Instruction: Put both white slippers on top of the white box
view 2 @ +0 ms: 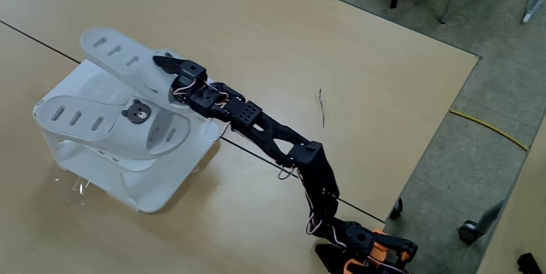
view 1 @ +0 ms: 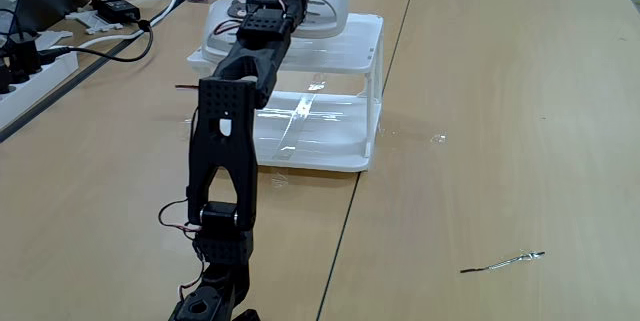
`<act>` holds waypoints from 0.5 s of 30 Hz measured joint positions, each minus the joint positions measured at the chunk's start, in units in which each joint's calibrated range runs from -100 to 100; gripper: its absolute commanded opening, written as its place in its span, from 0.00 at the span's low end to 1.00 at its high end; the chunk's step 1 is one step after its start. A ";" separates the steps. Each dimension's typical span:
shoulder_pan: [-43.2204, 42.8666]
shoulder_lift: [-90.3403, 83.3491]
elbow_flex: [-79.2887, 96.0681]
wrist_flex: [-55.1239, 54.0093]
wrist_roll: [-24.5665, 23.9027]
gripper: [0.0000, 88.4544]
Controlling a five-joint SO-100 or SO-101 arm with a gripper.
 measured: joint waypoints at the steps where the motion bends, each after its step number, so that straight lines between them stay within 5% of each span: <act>1: 0.00 1.73 -2.07 0.00 0.00 0.01; 15: 2.70 13.61 -15.72 0.00 0.00 0.01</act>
